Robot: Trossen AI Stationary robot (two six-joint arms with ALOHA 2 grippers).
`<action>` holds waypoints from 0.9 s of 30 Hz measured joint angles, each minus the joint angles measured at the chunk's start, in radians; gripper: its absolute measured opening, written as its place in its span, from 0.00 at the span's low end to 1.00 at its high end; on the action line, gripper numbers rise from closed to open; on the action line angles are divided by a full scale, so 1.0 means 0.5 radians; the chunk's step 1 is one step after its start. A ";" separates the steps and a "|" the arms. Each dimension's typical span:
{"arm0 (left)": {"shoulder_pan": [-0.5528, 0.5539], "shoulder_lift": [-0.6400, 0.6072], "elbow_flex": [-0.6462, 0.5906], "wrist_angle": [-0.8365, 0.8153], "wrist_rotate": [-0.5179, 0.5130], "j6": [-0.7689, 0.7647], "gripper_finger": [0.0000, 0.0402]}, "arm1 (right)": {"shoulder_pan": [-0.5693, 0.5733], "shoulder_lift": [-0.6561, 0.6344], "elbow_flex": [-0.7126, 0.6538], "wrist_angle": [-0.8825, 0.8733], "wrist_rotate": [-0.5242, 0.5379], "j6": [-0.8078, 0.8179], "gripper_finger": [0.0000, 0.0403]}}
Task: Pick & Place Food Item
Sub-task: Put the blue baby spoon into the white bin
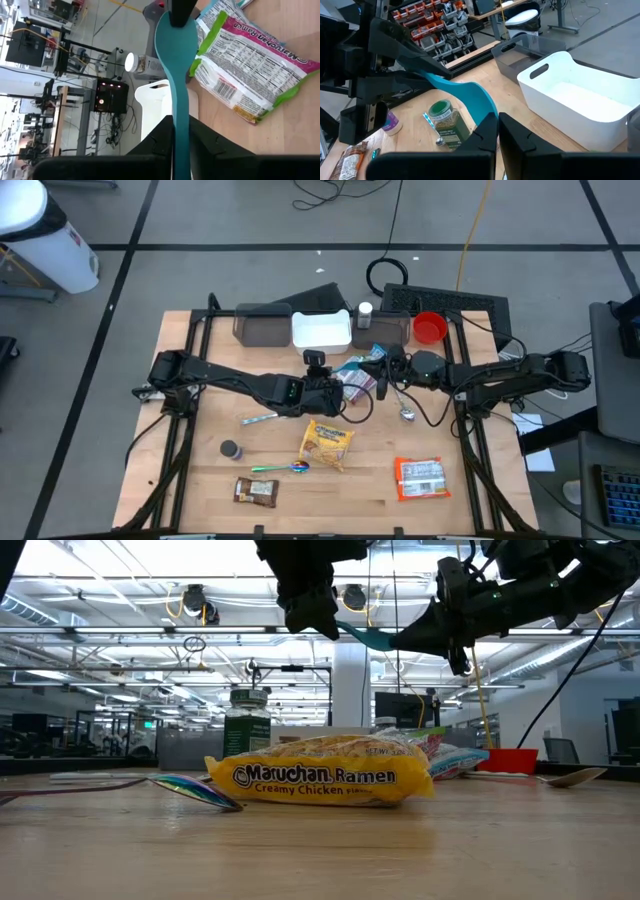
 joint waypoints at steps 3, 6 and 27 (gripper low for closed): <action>0.000 0.000 0.000 -0.007 0.012 0.000 0.06 | 0.000 0.000 0.000 0.002 0.001 0.000 0.00; -0.001 0.000 0.000 -0.011 0.027 -0.003 0.05 | 0.001 0.001 0.000 -0.001 0.000 0.000 0.00; 0.000 0.000 0.000 0.000 0.038 -0.024 0.06 | 0.002 0.001 0.000 0.006 -0.007 -0.061 0.08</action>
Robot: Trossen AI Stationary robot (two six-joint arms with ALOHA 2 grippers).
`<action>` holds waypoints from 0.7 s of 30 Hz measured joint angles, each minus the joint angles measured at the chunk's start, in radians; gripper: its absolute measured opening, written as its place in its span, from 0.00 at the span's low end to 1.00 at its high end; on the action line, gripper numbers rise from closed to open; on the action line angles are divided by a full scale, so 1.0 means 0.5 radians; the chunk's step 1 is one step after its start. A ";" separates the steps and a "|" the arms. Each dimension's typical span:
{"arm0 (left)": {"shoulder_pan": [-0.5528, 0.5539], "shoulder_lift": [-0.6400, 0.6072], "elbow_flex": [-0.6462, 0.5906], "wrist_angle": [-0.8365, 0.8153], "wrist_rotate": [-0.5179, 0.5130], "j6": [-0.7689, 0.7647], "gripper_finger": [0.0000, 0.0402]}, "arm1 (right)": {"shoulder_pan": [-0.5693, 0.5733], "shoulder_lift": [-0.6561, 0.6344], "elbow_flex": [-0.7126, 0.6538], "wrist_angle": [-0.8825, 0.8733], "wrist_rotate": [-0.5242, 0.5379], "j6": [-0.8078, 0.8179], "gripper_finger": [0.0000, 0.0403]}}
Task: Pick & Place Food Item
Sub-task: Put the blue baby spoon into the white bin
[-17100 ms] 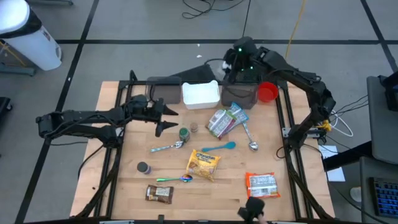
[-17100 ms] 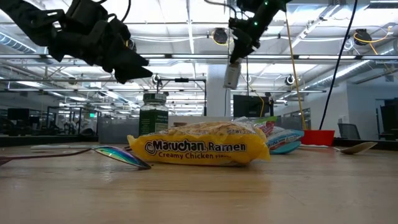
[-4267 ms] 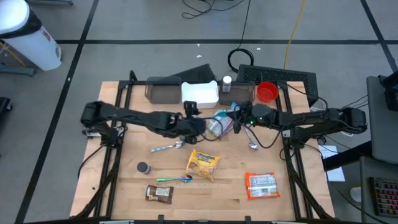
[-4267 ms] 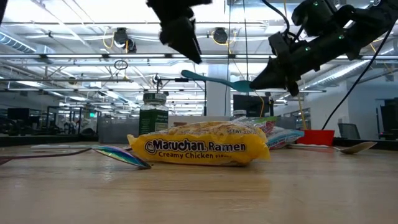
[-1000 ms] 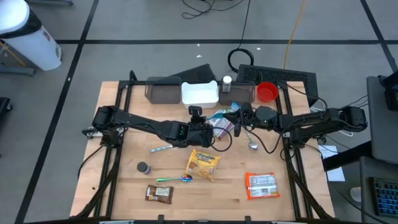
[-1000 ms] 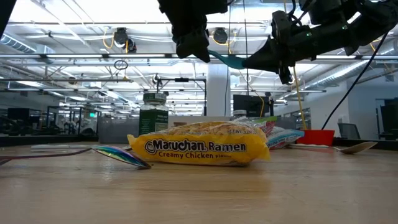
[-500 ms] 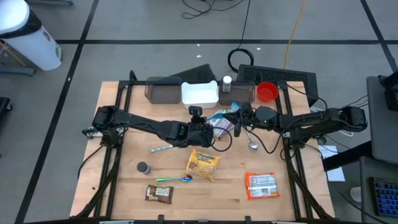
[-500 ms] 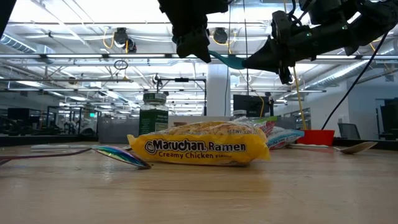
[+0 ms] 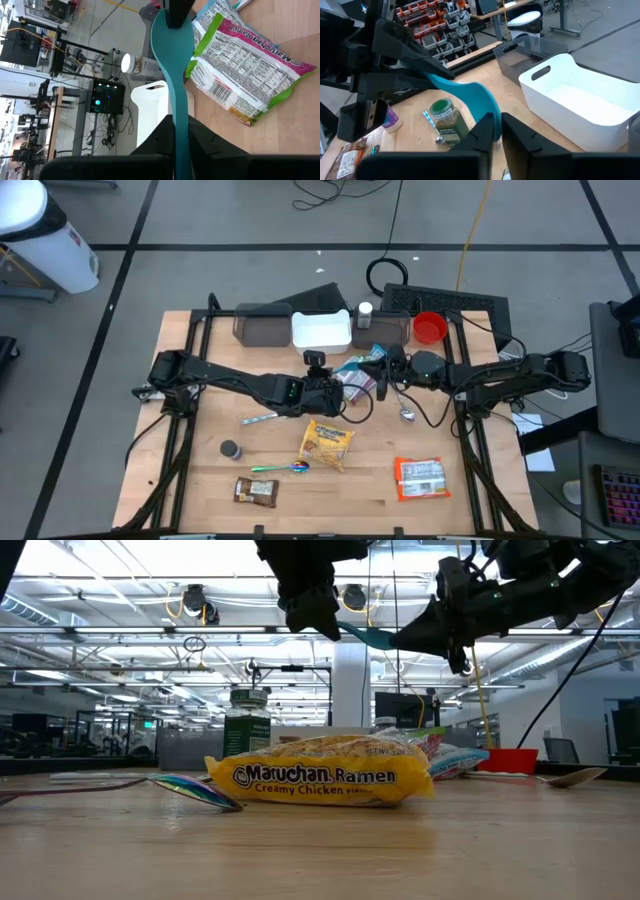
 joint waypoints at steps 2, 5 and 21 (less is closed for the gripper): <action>0.001 0.000 0.000 -0.001 0.000 -0.007 0.06 | 0.000 0.000 0.000 0.012 0.000 -0.020 0.11; 0.002 0.000 0.001 -0.005 0.000 -0.016 0.06 | 0.000 0.000 0.000 0.045 0.000 -0.044 0.18; 0.368 -0.282 0.002 -0.291 0.370 -0.094 0.06 | -0.001 -0.129 0.000 0.129 0.000 -0.218 0.45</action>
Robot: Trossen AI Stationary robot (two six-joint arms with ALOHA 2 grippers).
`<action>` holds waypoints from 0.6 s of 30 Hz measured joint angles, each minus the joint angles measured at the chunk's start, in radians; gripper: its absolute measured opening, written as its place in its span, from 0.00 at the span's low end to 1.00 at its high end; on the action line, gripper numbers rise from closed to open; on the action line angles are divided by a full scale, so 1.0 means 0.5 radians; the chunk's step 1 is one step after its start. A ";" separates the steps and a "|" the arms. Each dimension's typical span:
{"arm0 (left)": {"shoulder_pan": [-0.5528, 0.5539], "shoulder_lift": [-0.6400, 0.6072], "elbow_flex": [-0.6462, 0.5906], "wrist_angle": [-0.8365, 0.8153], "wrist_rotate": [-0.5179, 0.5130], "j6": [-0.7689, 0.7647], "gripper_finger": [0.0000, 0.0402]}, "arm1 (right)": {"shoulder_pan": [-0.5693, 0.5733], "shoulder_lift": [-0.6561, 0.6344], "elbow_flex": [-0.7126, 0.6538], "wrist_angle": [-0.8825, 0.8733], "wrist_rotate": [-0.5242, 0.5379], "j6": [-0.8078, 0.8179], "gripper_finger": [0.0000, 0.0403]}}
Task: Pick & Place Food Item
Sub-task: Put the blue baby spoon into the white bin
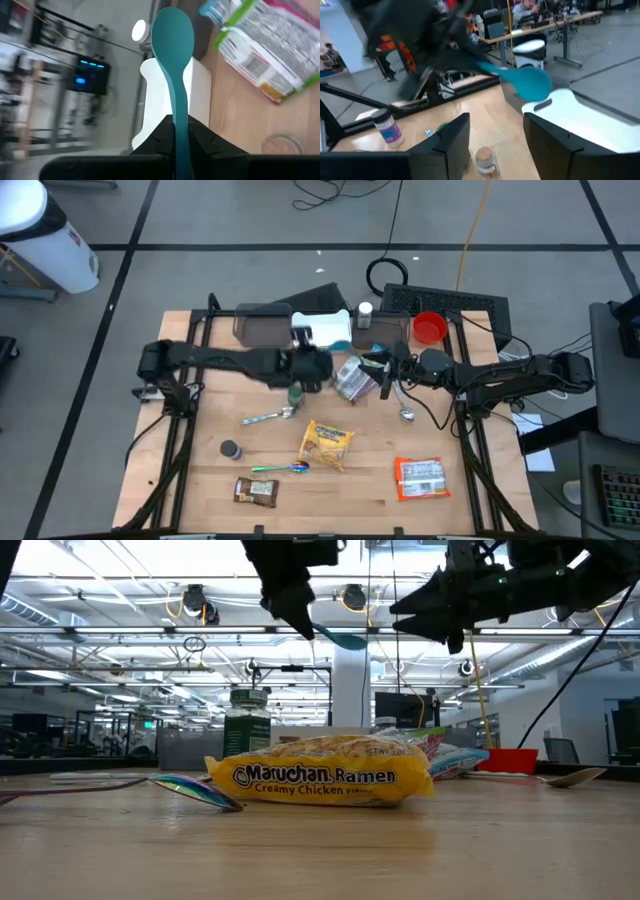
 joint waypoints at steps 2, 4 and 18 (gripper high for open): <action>0.128 -0.072 0.002 0.019 0.198 0.014 0.06 | 0.000 -0.033 0.000 -0.012 0.000 -0.023 0.45; 0.267 -0.138 0.002 0.049 0.415 0.042 0.06 | 0.000 -0.058 0.000 -0.011 0.002 -0.069 0.45; 1.117 -0.116 -0.102 0.532 1.949 0.032 0.06 | -0.001 -0.153 0.000 -0.022 0.006 -0.193 0.43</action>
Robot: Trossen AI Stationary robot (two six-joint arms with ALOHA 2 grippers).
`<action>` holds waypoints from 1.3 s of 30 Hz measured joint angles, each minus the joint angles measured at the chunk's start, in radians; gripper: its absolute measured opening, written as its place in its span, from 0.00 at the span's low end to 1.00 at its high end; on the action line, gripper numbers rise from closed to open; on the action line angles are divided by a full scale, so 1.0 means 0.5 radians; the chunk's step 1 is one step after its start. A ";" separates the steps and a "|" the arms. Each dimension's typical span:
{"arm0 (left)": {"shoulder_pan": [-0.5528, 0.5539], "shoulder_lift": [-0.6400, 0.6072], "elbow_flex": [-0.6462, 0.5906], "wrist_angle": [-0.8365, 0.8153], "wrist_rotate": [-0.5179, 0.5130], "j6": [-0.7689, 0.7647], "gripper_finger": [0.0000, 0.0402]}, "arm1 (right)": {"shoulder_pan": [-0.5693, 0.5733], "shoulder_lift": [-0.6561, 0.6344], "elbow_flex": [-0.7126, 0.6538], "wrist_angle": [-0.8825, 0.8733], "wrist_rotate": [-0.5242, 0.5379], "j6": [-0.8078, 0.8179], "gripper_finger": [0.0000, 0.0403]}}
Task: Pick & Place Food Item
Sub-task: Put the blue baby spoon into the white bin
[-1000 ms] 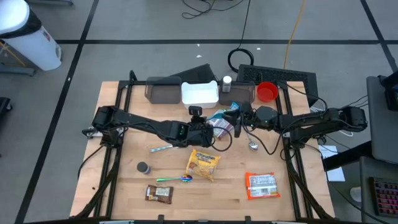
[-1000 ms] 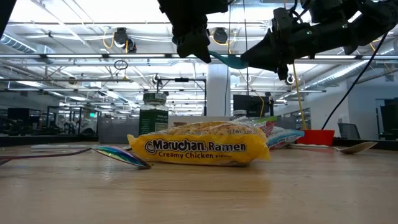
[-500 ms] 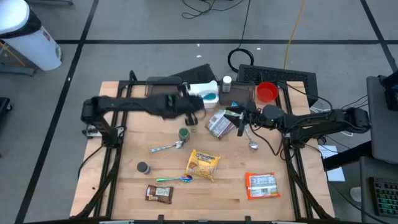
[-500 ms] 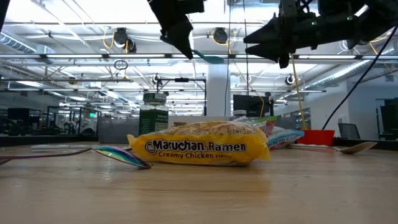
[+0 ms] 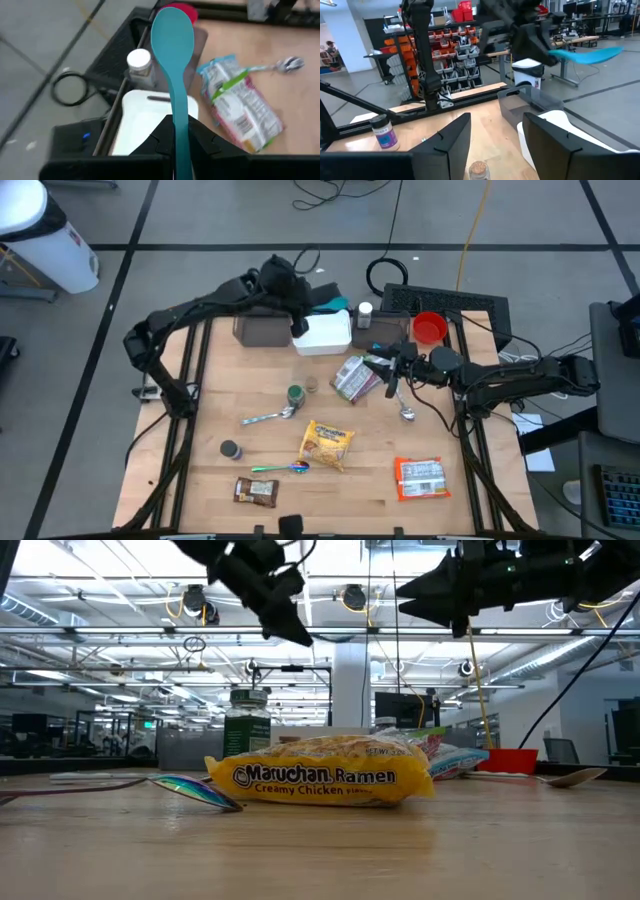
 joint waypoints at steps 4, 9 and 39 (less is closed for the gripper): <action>0.082 0.002 -0.204 0.265 0.083 -0.067 0.06 | 0.000 -0.004 0.000 -0.038 0.001 0.020 0.43; 0.112 0.002 -0.422 0.474 0.084 -0.078 0.06 | 0.000 -0.004 -0.001 -0.094 0.001 0.057 0.42; 0.070 0.301 -0.667 1.038 -0.084 -0.441 0.06 | 0.002 -0.003 -0.001 -0.234 0.214 0.174 0.42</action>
